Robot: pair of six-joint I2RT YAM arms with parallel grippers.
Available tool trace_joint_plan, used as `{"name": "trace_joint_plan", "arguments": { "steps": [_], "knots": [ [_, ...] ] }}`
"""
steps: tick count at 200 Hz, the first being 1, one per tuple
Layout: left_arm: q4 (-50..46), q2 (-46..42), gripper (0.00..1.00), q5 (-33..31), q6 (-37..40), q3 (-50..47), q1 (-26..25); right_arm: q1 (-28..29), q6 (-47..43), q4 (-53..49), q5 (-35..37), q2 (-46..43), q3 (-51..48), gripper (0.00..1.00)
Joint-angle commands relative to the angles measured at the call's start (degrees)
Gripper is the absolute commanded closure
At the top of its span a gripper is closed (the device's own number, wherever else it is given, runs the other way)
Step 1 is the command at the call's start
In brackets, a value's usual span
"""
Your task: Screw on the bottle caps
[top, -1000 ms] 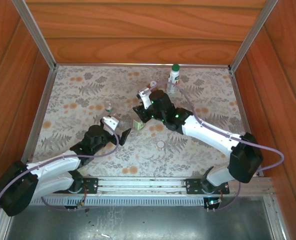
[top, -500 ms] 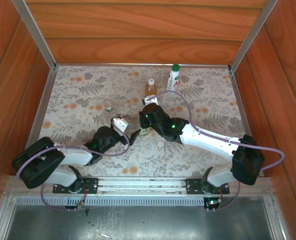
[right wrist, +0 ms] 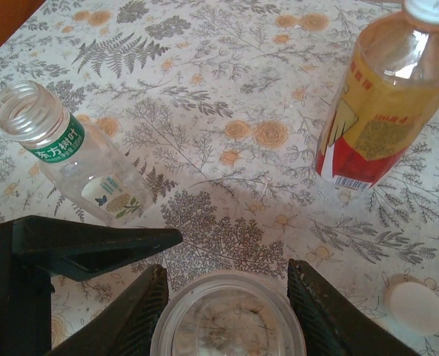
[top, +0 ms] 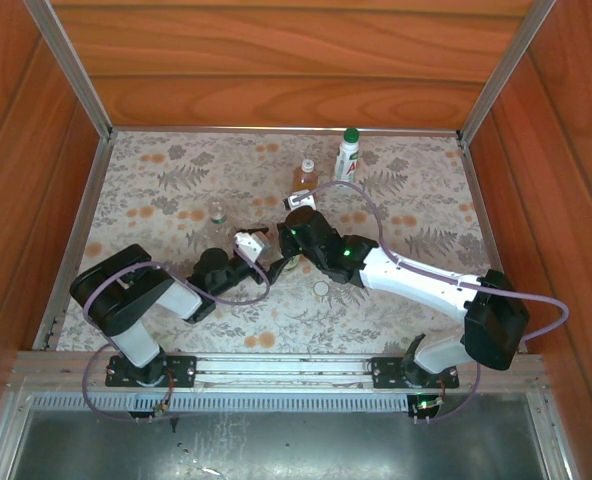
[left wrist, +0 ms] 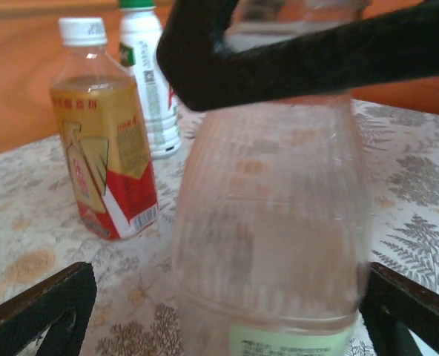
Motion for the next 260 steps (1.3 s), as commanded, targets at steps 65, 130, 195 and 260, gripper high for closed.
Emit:
{"name": "trace_joint_plan", "arguments": {
  "steps": [65, 130, 195, 260],
  "knots": [
    [3.35, 3.78, 0.22, 7.73, -2.19, 3.29, 1.49, 0.03, 1.06, -1.69, -2.35, 1.87, -0.04, 0.63],
    [3.37, 5.15, 0.25, 9.31, -3.08, 4.32, 2.64, 0.03, 1.17, -2.06, -2.97, 2.49, 0.57, 0.63],
    [3.37, 5.52, 0.31, 10.67, -3.79, 4.56, 2.88, 0.03, 0.43, -2.67, -3.92, 0.86, 1.53, 0.58],
    [3.39, 4.89, 0.35, 11.37, -4.84, 3.97, 3.43, -0.06, -3.31, 3.76, -9.45, -8.1, -1.74, 0.37]
  ]
}}
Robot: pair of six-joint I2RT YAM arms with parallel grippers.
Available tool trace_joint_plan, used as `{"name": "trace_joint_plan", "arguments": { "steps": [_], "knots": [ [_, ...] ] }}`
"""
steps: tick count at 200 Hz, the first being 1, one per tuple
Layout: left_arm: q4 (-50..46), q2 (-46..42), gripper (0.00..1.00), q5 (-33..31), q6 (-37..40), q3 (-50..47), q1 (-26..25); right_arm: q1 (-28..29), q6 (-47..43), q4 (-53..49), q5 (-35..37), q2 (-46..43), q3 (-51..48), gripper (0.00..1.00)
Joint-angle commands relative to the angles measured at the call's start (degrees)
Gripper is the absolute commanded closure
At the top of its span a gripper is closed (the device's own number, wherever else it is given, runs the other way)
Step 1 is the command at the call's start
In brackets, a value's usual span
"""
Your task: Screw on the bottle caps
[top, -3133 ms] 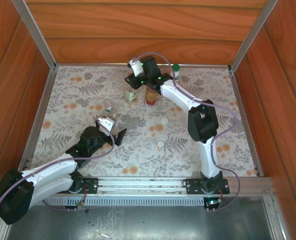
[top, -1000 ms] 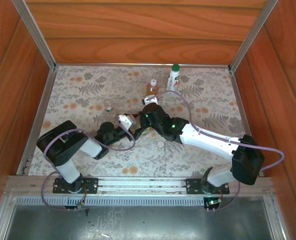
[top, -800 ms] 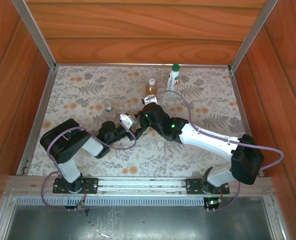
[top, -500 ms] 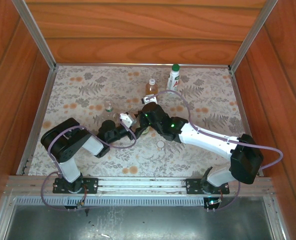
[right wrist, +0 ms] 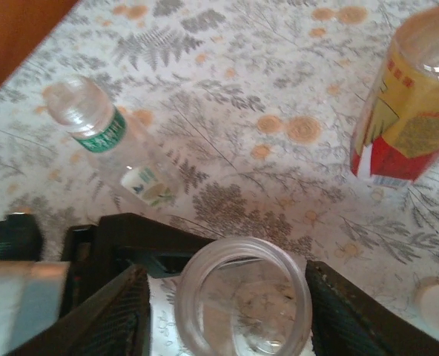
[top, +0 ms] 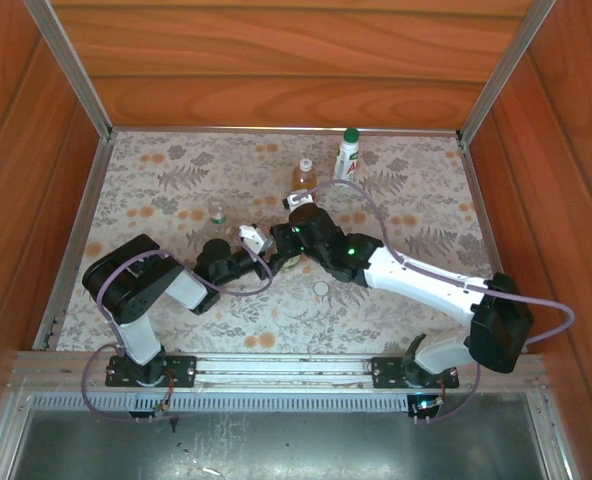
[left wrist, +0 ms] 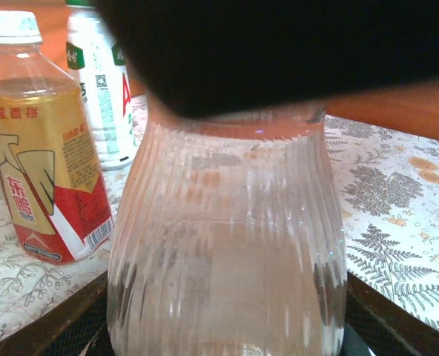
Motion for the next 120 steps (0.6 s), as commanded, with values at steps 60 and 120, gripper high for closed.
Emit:
{"name": "trace_joint_plan", "arguments": {
  "steps": [60, 120],
  "knots": [
    [1.8, -0.82, 0.36, 5.73, -0.95, -0.76, 0.83, -3.87, -3.94, -1.85, 7.18, -12.97, -6.75, 0.32],
    [1.77, -1.09, 0.36, 15.55, 3.57, -2.94, 1.54, -16.73, -5.71, -4.55, -2.35, -10.01, -12.84, 0.32]
  ]
}}
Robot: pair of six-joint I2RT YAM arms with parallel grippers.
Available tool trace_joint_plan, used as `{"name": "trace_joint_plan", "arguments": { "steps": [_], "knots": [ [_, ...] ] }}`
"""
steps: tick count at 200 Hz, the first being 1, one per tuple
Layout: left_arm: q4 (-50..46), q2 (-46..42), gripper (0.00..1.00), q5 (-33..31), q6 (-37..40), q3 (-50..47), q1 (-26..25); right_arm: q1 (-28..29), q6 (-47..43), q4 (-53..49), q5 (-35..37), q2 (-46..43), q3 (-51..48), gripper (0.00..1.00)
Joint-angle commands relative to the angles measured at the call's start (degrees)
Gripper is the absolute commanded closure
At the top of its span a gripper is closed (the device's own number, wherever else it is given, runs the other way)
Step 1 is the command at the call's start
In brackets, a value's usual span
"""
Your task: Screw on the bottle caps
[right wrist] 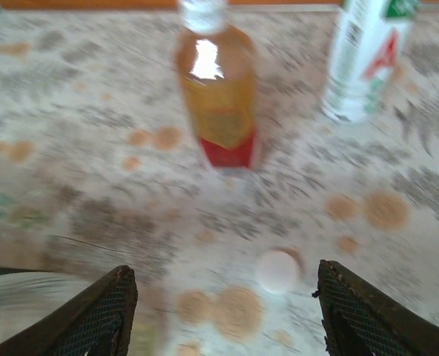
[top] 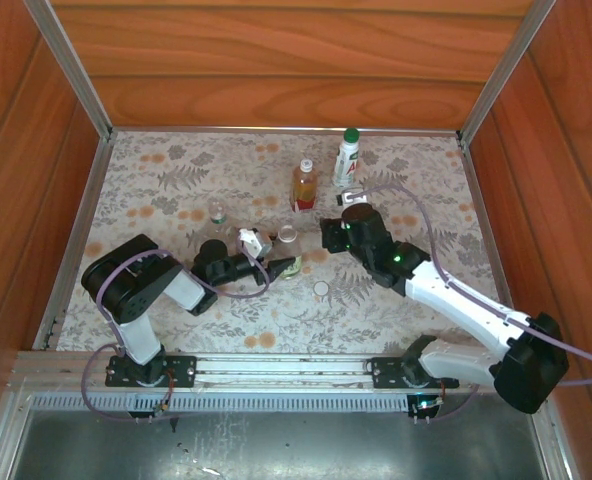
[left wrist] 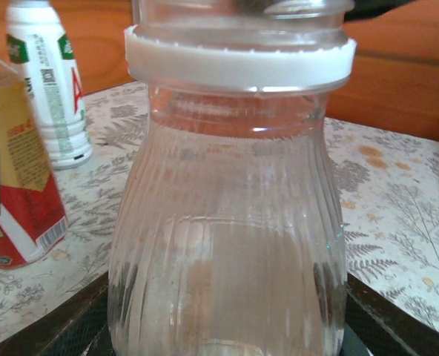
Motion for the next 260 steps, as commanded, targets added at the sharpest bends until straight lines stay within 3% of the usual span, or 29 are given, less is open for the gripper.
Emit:
{"name": "trace_joint_plan", "arguments": {
  "steps": [1, 54, 107, 226, 260],
  "knots": [
    [1.03, -1.01, 0.36, 6.63, 3.01, -1.42, 0.53, -2.46, -2.24, -1.92, -3.8, 3.14, -0.5, 0.32],
    [0.79, -0.84, 0.36, 9.01, 3.3, -1.88, 0.72, -7.39, -4.32, -1.48, -10.2, 14.81, 2.52, 0.3],
    [0.41, -0.48, 0.36, 8.87, 3.41, -1.71, 0.88, -8.85, -5.35, -0.65, -11.93, 24.04, 6.93, 0.34],
    [0.11, -0.45, 0.36, 8.44, 3.41, -1.8, 1.09, -10.4, -6.07, -0.71, -11.7, 35.17, 10.51, 0.43],
    [0.11, -0.44, 0.36, 8.55, 3.29, -1.81, 1.22, -10.36, -6.23, -1.09, -11.24, 36.47, 11.15, 0.5]
  ]
}}
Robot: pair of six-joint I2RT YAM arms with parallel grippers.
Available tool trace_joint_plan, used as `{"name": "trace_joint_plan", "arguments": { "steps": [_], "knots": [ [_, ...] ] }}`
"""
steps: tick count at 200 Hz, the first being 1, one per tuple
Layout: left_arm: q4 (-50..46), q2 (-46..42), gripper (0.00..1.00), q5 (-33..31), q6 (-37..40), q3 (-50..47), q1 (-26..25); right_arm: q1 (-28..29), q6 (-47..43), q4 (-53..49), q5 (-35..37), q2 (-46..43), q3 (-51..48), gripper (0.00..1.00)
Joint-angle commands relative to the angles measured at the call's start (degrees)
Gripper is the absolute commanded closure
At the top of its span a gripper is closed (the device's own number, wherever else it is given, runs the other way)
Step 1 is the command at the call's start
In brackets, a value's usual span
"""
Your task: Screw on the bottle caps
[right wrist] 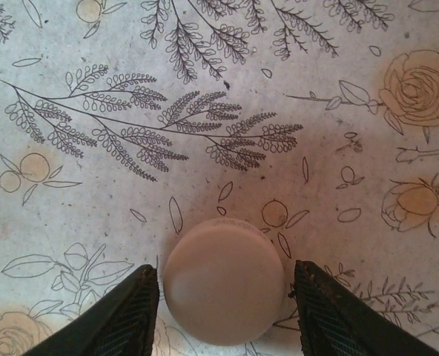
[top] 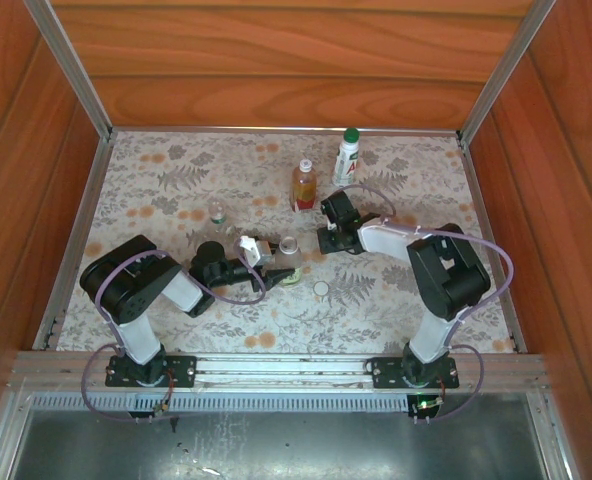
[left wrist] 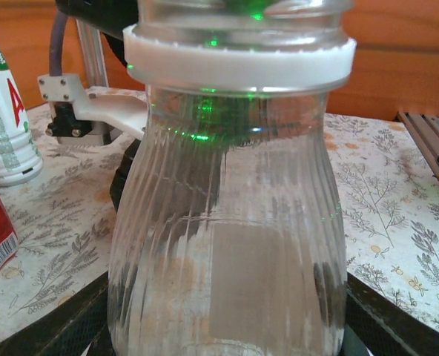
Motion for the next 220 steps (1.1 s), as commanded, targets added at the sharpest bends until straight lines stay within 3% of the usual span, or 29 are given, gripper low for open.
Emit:
{"name": "trace_joint_plan", "arguments": {
  "steps": [1, 62, 127, 181, 220],
  "knots": [
    [-0.51, -0.12, 0.36, 1.35, 0.18, -0.55, 0.6, -0.41, -0.38, -0.66, 0.2, 0.86, 1.59, 0.5],
    [-0.7, -0.22, 0.36, 1.38, 0.14, -0.57, 0.62, -0.42, -0.55, -3.49, -0.01, -0.81, 2.38, 0.54],
    [-0.92, 0.04, 0.36, 1.64, 0.03, -0.29, 0.71, 0.18, -0.73, -15.55, -8.35, -14.86, 3.69, 0.55],
    [-1.1, 0.29, 0.36, 2.25, 0.02, 0.06, 0.79, 2.68, -1.01, -27.02, -12.8, -24.08, 10.46, 0.56],
    [-1.14, 0.59, 0.36, 2.49, -0.01, 0.41, 0.76, 7.28, -0.99, -32.35, -13.18, -24.93, 17.71, 0.58]
  ]
}}
